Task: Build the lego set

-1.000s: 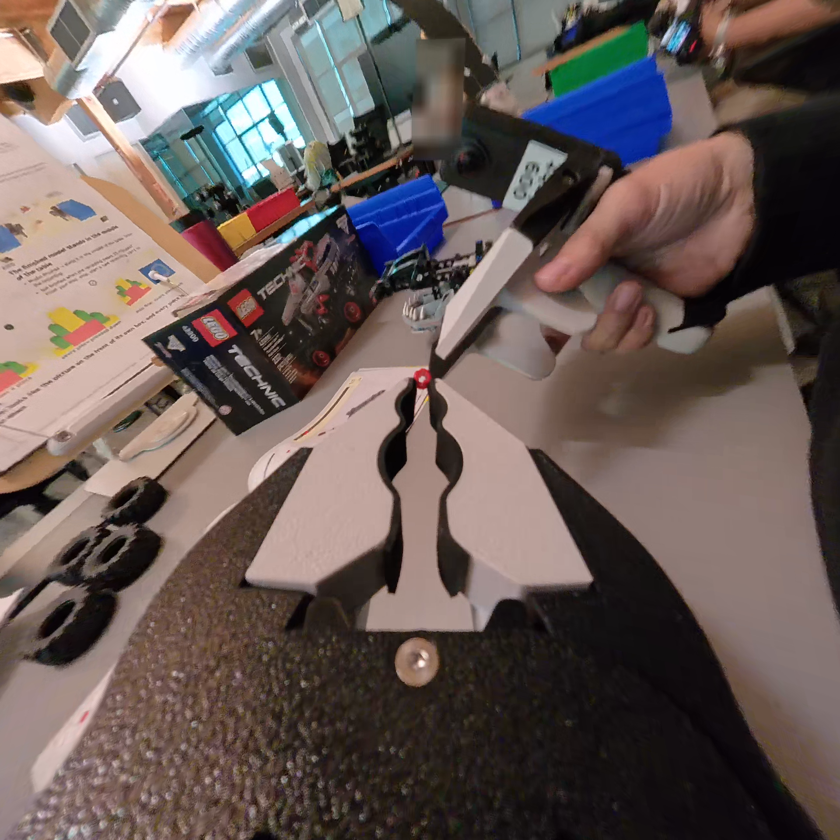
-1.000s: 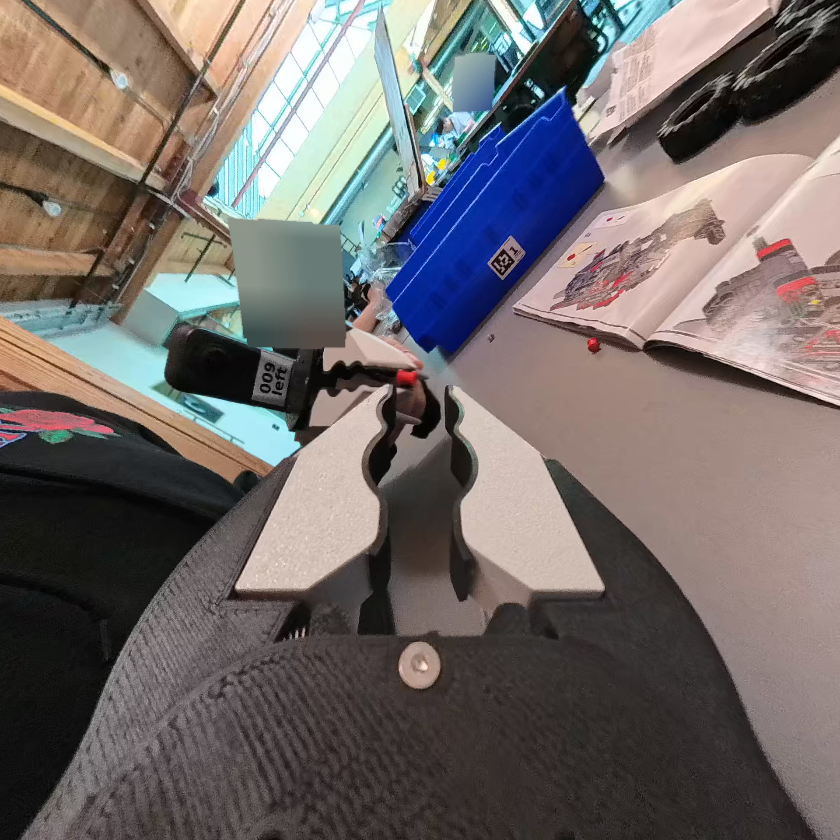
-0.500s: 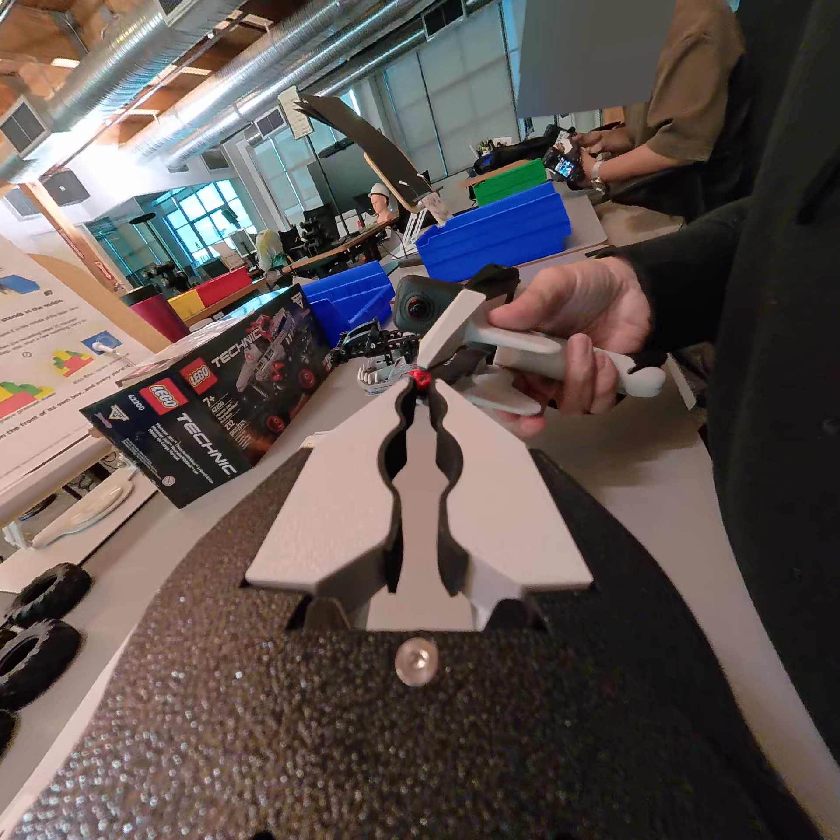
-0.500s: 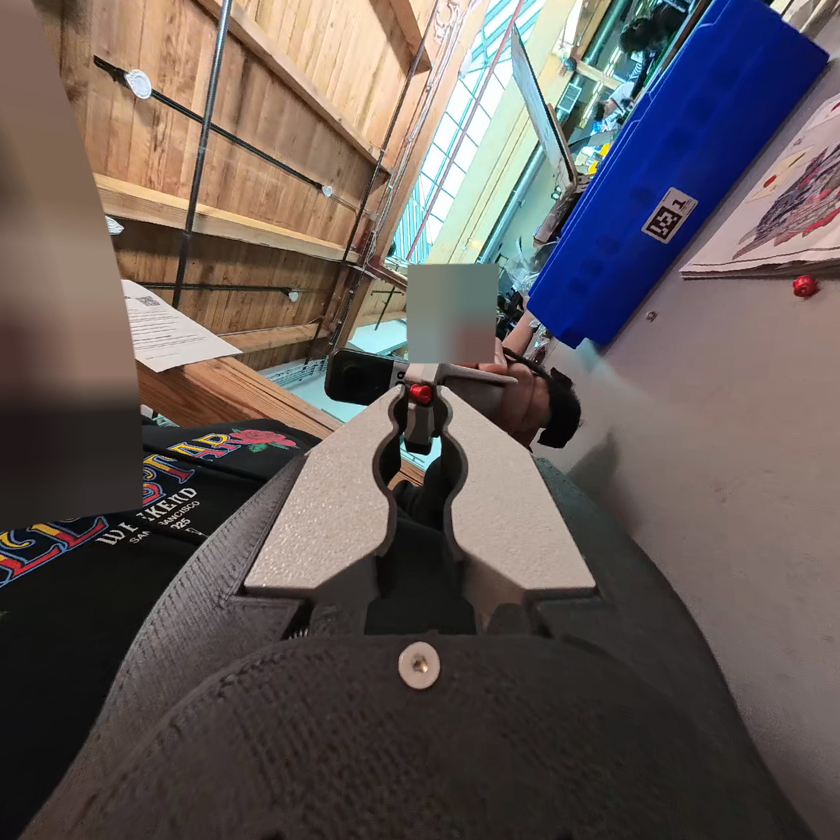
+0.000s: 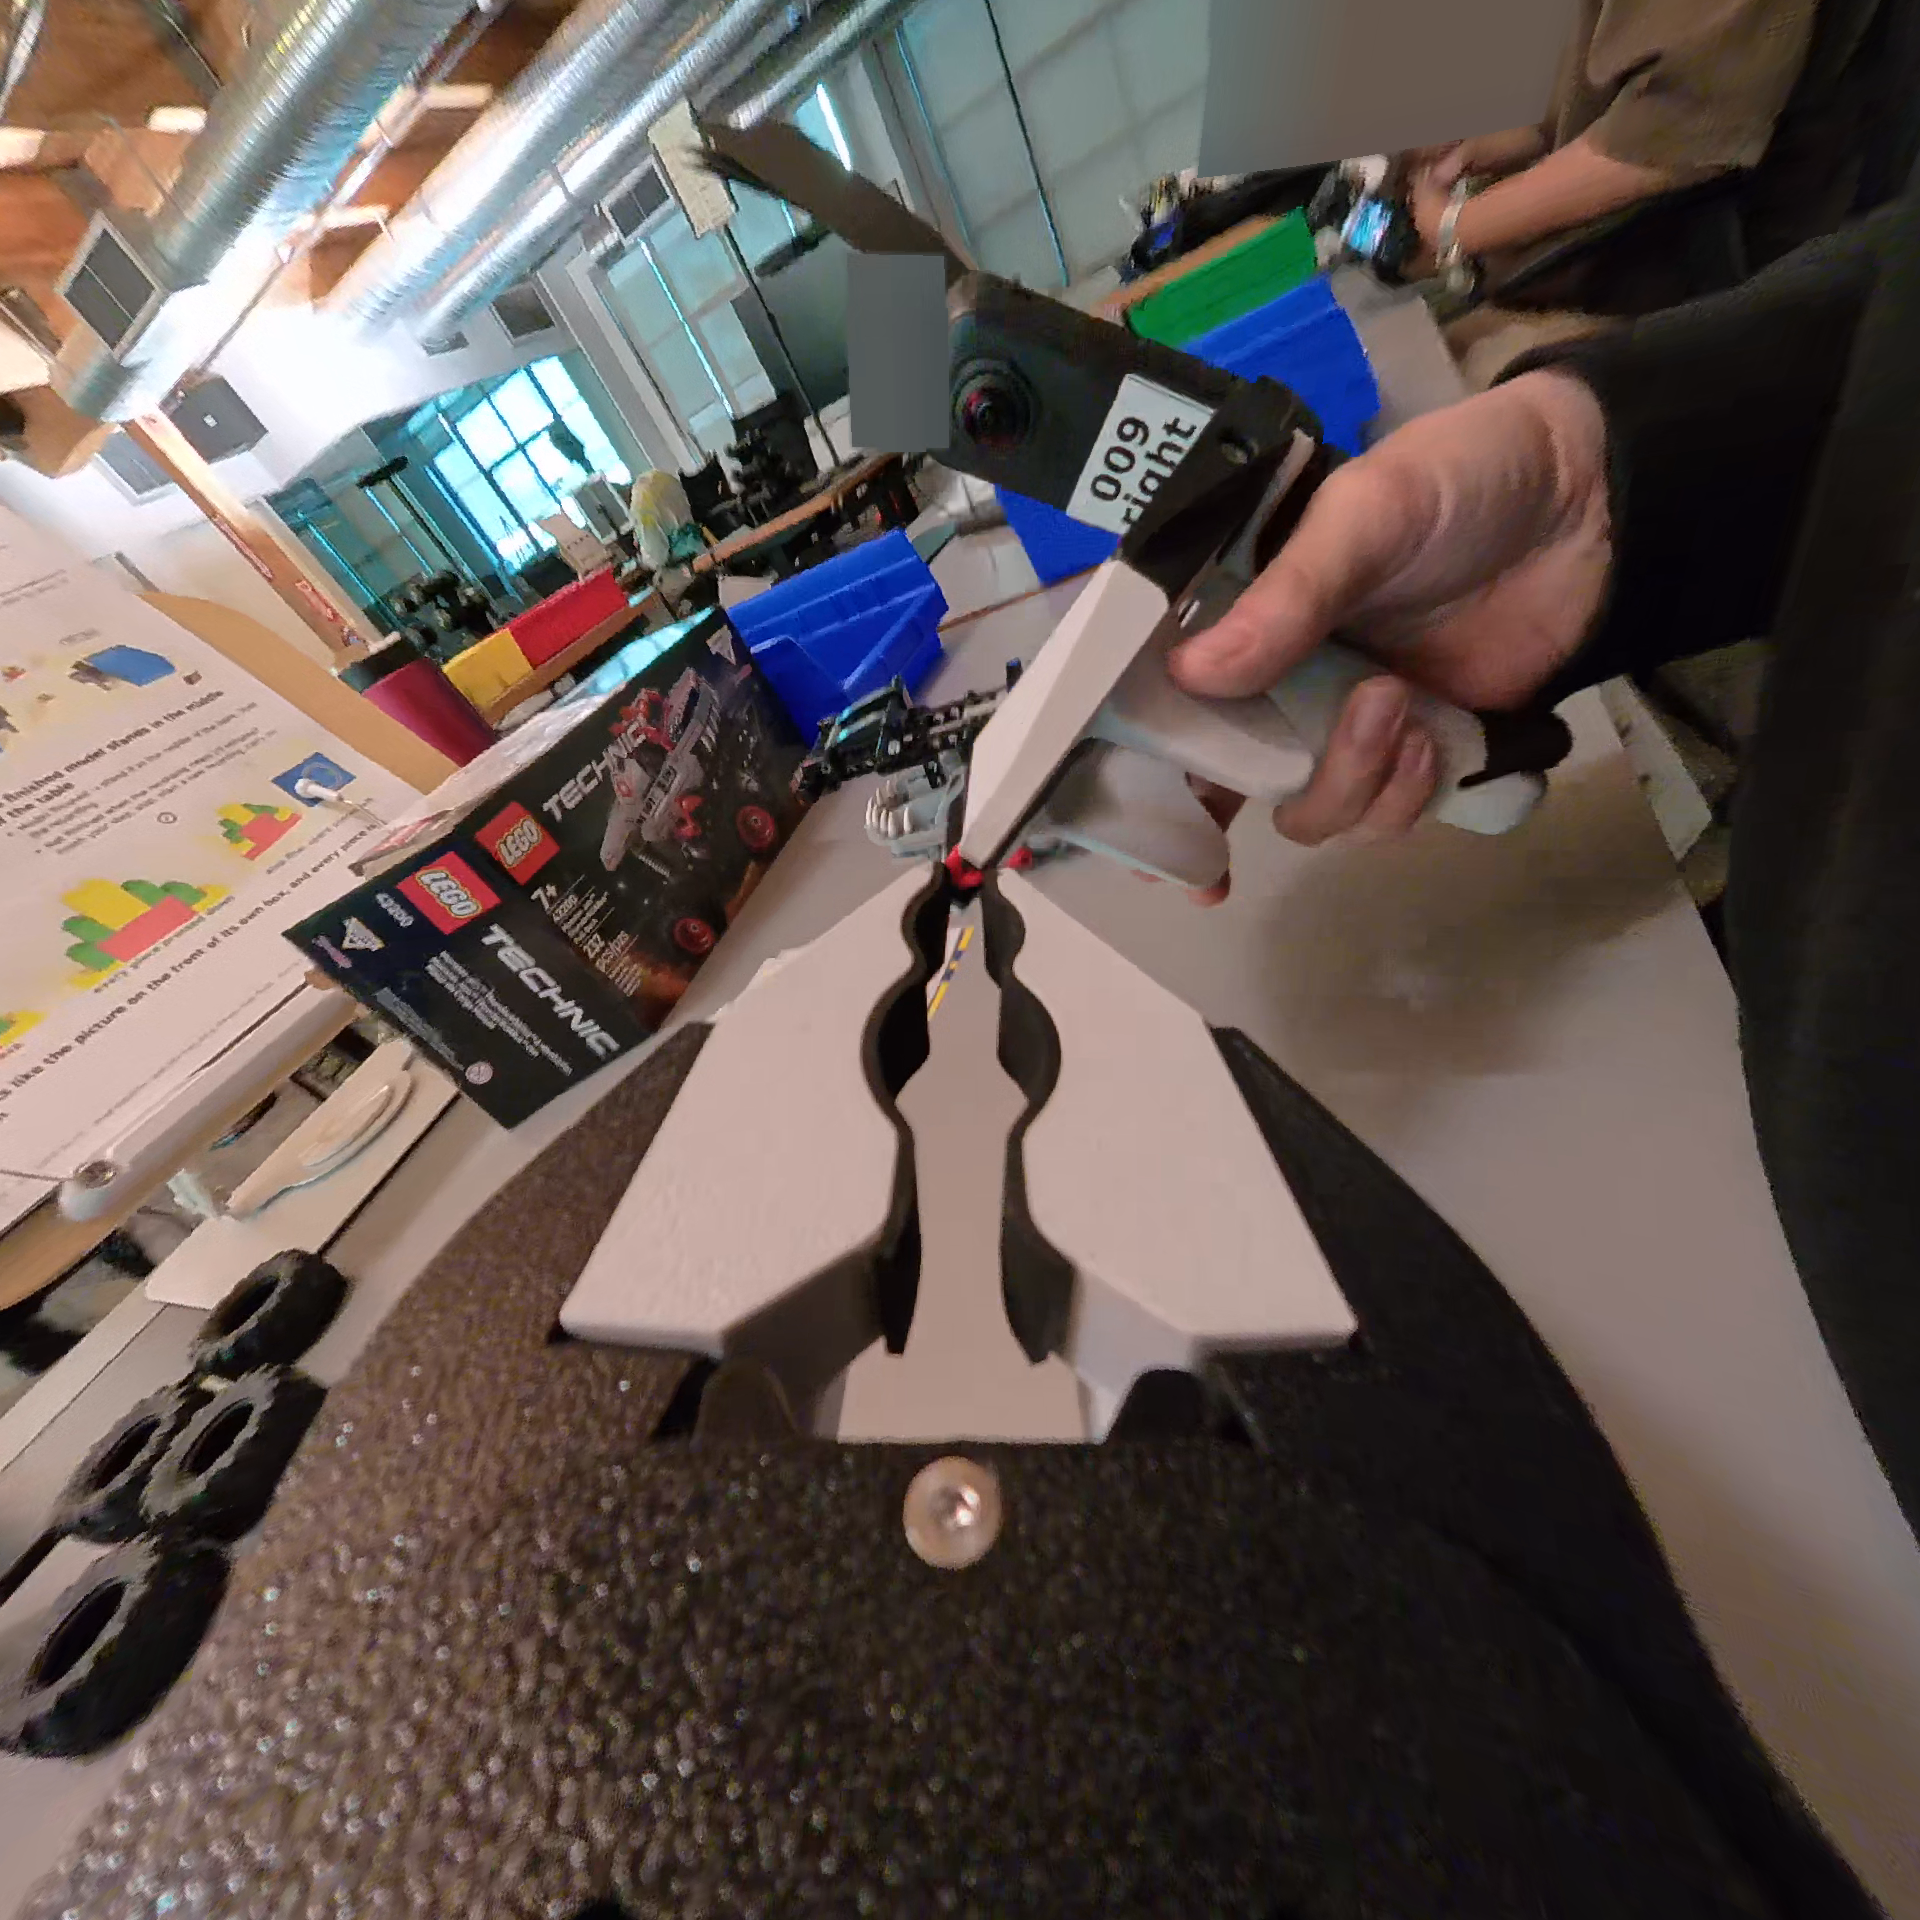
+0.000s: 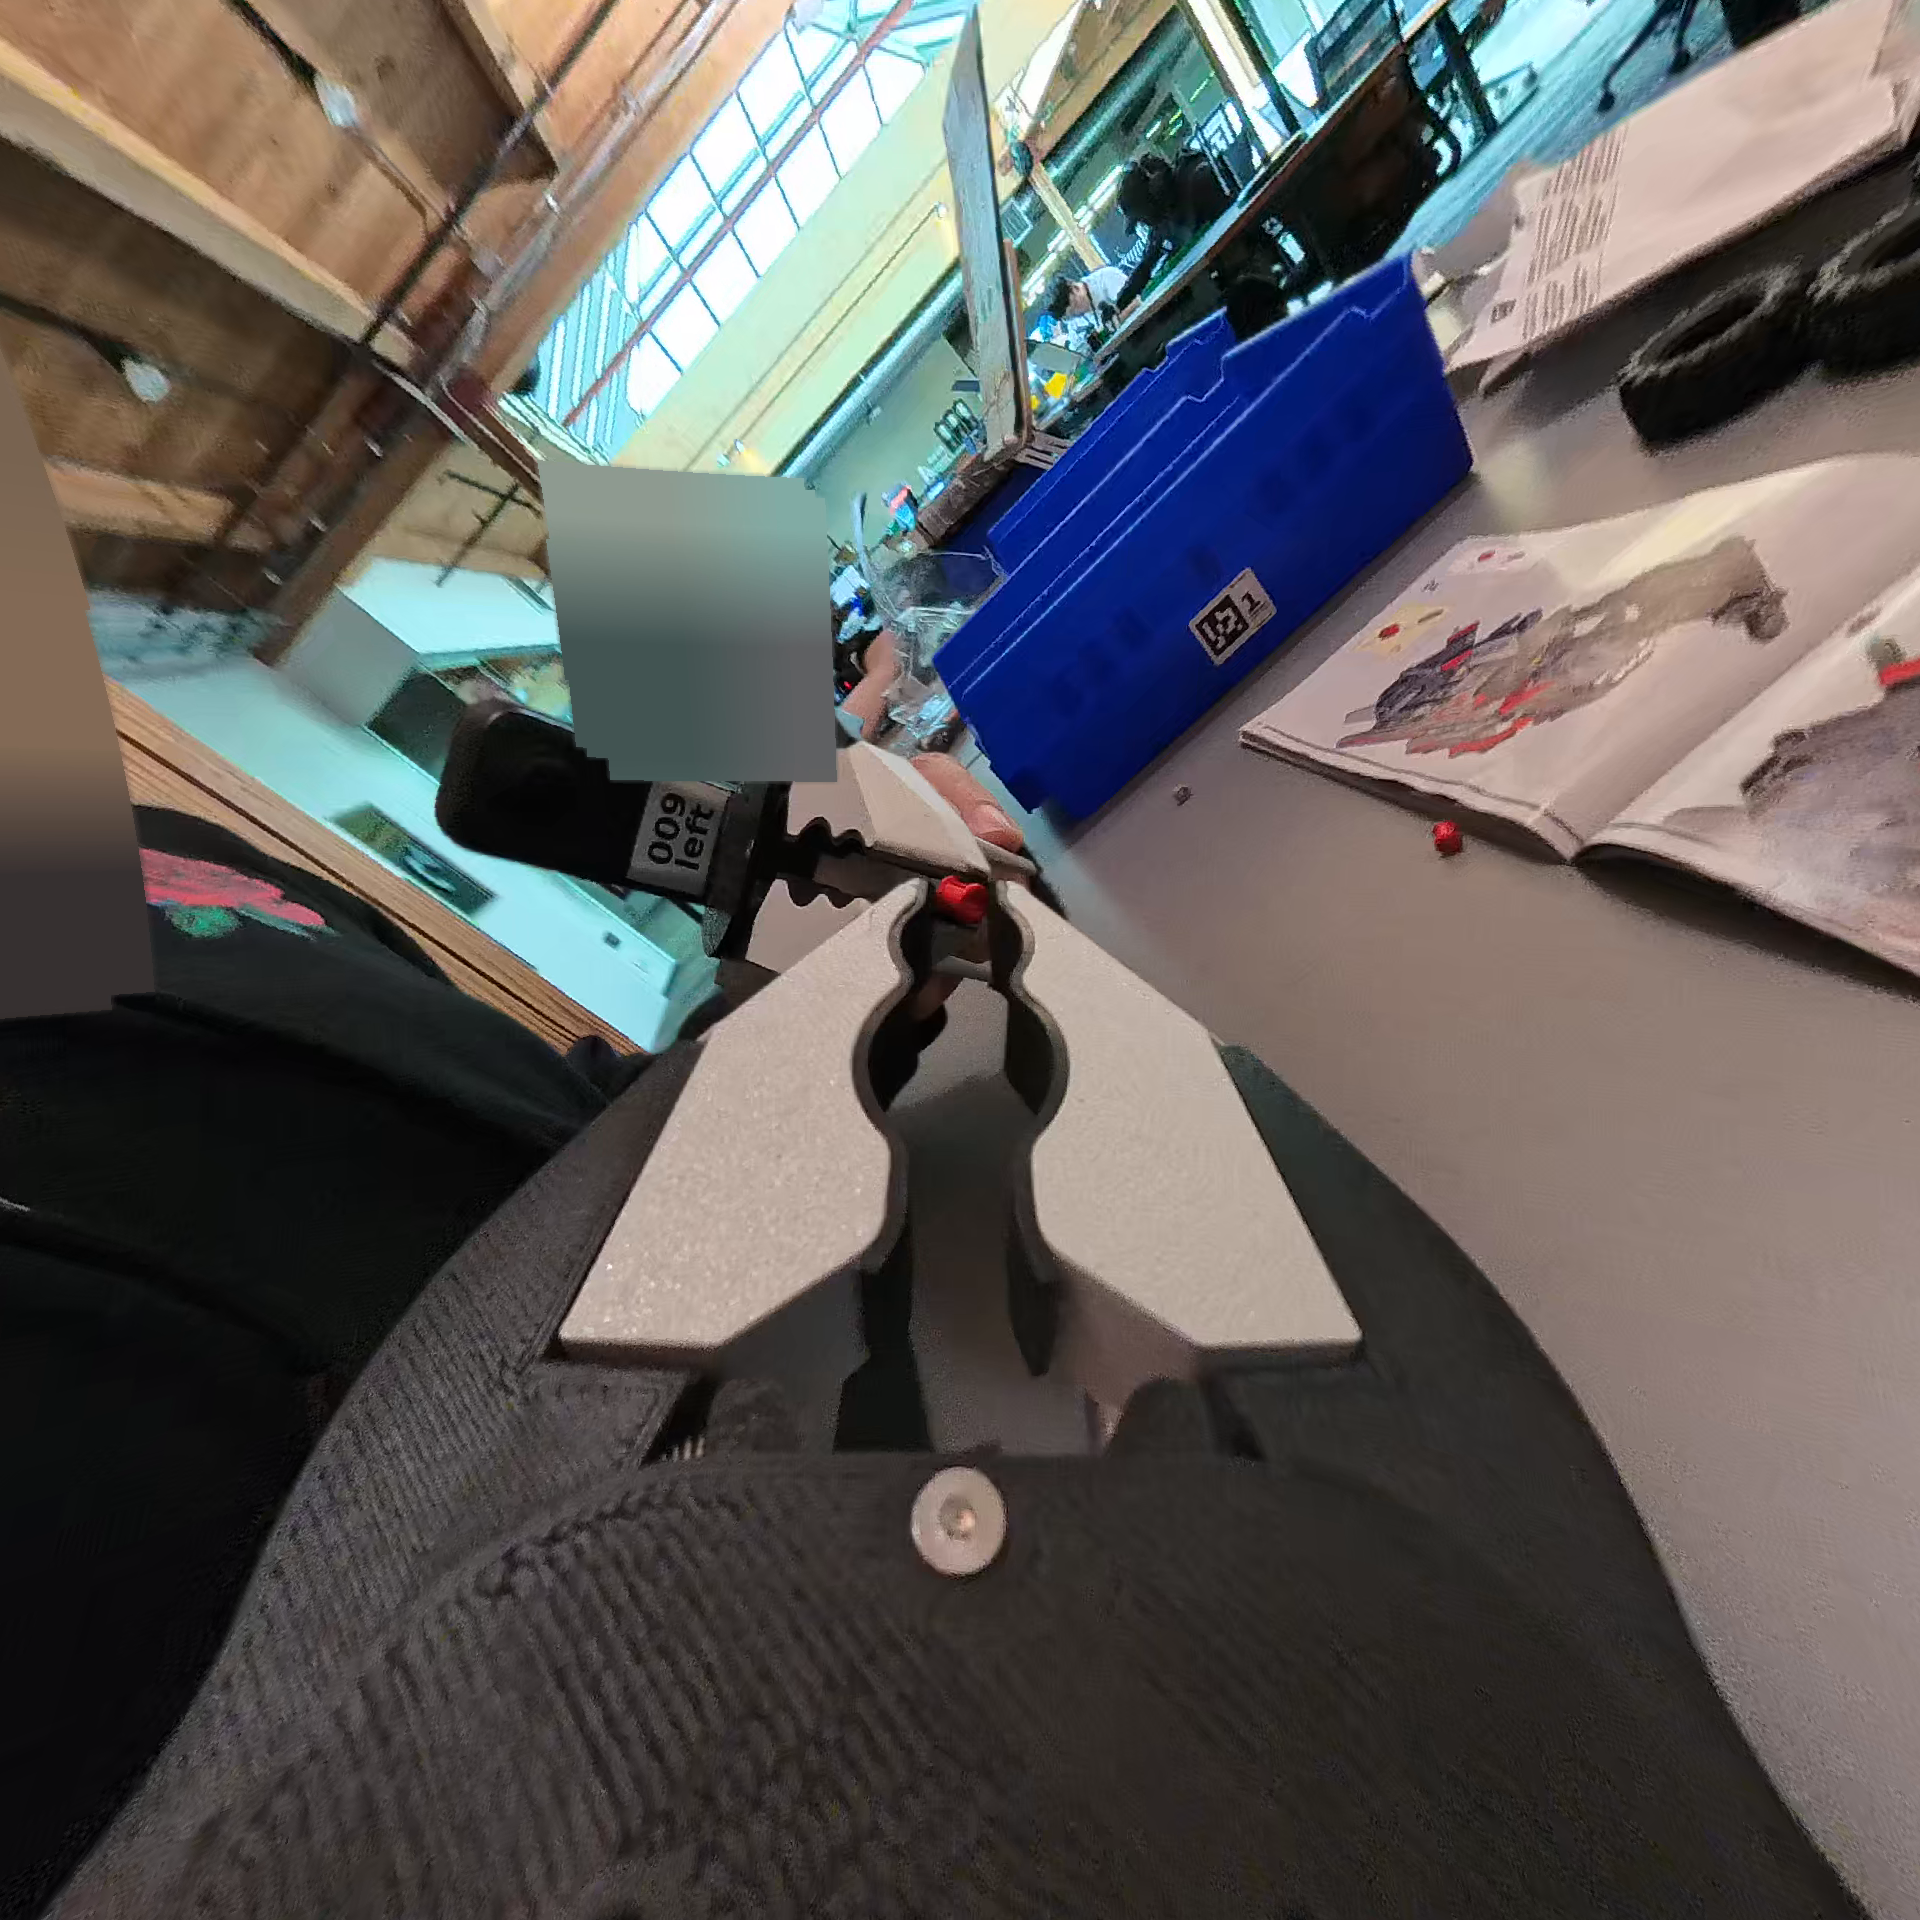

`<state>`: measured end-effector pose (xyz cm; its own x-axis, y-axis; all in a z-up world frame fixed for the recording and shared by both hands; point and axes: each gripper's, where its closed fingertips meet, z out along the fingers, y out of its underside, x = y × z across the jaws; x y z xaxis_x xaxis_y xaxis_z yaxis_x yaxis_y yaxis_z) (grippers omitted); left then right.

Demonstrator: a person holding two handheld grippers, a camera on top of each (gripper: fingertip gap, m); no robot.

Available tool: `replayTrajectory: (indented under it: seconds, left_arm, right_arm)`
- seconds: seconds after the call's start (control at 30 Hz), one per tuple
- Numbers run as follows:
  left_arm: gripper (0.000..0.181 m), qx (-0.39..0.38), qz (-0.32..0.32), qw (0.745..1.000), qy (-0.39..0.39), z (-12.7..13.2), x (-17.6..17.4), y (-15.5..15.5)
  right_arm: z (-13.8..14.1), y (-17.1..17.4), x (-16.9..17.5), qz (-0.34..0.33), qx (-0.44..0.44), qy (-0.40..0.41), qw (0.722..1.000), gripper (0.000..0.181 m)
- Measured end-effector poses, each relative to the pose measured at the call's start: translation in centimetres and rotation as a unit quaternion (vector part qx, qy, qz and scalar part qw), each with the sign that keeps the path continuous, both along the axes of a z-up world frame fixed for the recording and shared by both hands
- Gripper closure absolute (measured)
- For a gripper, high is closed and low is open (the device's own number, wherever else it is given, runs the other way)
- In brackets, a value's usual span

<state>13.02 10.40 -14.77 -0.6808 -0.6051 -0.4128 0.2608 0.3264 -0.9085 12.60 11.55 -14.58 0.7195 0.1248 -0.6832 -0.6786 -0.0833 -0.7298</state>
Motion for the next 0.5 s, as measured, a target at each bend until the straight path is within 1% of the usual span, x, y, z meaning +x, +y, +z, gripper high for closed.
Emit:
replayTrajectory:
  seconds: [0.07,0.13,0.2,0.27,0.37,0.5]
  left_arm:
    - [0.178,-0.062,-0.027,0.998,0.004,0.9,-0.4,0.0]
    - [0.178,-0.16,-0.063,0.985,0.018,2.2,-0.8,0.4]
    - [0.178,-0.272,-0.106,0.956,0.041,3.8,-1.3,1.2]
    - [0.178,-0.355,-0.143,0.922,0.057,5.1,-1.7,1.9]
    - [0.179,-0.424,-0.188,0.883,0.067,6.2,-2.2,2.4]
    - [0.179,-0.473,-0.225,0.848,0.078,6.9,-2.5,2.4]
  right_arm:
    - [0.7,0.0,-0.3,0.001,-0.001,-0.032,0.999,0.172]
    - [2.0,0.0,-0.8,0.005,0.013,-0.061,0.998,0.171]
    - [3.1,0.1,-1.2,0.006,0.026,-0.077,0.997,0.168]
    - [3.8,0.3,-1.1,-0.001,0.027,-0.089,0.996,0.168]
    - [4.3,0.7,-0.7,-0.019,0.02,-0.117,0.993,0.167]
    - [5.0,1.3,-1.4,-0.004,0.025,-0.125,0.992,0.167]
